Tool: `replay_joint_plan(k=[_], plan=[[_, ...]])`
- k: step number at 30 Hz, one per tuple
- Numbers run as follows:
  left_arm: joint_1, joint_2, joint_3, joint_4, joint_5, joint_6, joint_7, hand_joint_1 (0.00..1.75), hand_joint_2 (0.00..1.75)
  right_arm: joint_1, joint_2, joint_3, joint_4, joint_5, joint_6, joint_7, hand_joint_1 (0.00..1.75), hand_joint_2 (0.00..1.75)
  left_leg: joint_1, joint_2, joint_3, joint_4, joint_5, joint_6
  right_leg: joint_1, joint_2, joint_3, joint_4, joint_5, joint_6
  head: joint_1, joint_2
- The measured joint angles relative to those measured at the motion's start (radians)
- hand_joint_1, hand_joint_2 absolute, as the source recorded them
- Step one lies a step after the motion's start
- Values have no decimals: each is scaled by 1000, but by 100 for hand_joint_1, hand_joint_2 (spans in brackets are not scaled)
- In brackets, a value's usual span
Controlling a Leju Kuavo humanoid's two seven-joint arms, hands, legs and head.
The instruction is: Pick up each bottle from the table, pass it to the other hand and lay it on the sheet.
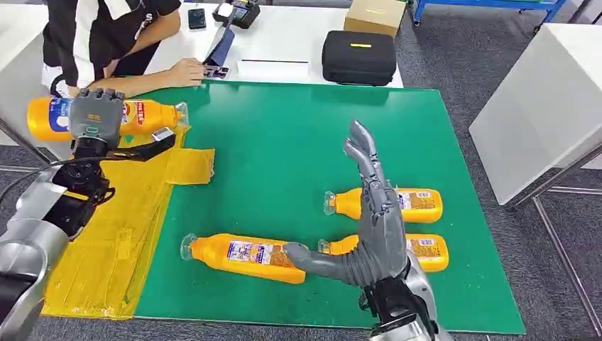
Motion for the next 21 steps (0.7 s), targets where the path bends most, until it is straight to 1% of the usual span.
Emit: replay_joint_plan(k=[2,4,13,17,21], plan=[[-1,12,-7,16,-12,-57,5,175,175,0,-4,0,0,12,2,13,0,175,0,0,0,0,0,0,0,0,0,0,0,0,0,0],[0,28,-40,31,-31,-103,8,175,175,0,-6,1,0,20,4,21,0,175,0,0,0,0,0,0,0,0,0,0,0,0,0,0],[-1,55,-93,63,-36,-134,8,175,175,0,-12,2,0,25,6,27,0,175,0,-1,0,0,0,0,0,-1,1,0,0,0,0,0],[5,65,-99,78,23,-270,-22,175,175,-1,-14,8,8,111,70,78,0,175,0,0,0,0,0,0,0,0,1,0,0,0,0,0],[39,98,-62,89,93,-288,-49,175,175,-8,-13,26,43,219,150,149,0,175,0,0,0,0,0,0,0,0,0,0,0,0,0,0]])
